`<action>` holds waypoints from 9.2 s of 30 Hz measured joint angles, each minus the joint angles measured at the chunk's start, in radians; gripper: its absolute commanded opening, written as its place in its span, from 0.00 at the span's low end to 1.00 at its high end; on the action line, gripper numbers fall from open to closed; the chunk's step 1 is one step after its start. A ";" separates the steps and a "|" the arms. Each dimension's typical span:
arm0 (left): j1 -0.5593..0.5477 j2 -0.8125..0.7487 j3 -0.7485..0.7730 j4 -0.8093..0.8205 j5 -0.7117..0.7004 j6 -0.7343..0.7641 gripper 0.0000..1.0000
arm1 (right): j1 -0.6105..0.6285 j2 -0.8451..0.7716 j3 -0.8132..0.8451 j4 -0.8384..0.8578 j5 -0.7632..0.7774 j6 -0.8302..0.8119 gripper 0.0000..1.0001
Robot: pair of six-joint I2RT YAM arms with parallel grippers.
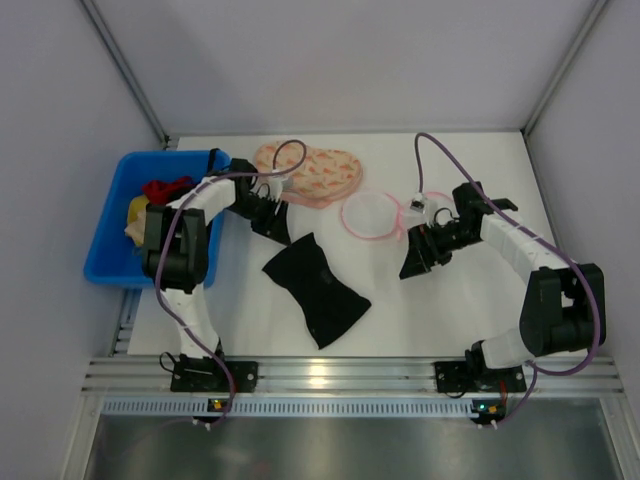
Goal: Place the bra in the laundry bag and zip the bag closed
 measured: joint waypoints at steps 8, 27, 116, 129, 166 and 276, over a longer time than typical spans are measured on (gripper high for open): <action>0.000 0.070 0.000 -0.003 0.036 0.011 0.33 | 0.000 0.000 0.000 -0.002 0.000 -0.002 0.90; 0.042 -0.075 0.121 0.024 -0.243 -0.048 0.00 | 0.000 0.000 0.001 -0.003 0.001 -0.002 0.90; -0.401 -0.198 -0.184 0.277 -0.627 -0.536 0.00 | 0.435 0.509 -0.001 1.313 0.378 1.494 0.85; -0.352 -0.211 -0.244 0.313 -0.456 -0.557 0.00 | 0.465 0.598 0.042 1.389 0.381 1.520 0.39; -0.743 -0.359 -0.335 0.327 -1.238 -0.312 0.92 | 0.515 0.529 -0.034 1.501 0.367 1.807 0.00; -0.322 -0.498 -0.542 0.646 0.309 -1.023 0.00 | 0.279 0.251 0.491 0.043 0.468 -0.034 0.00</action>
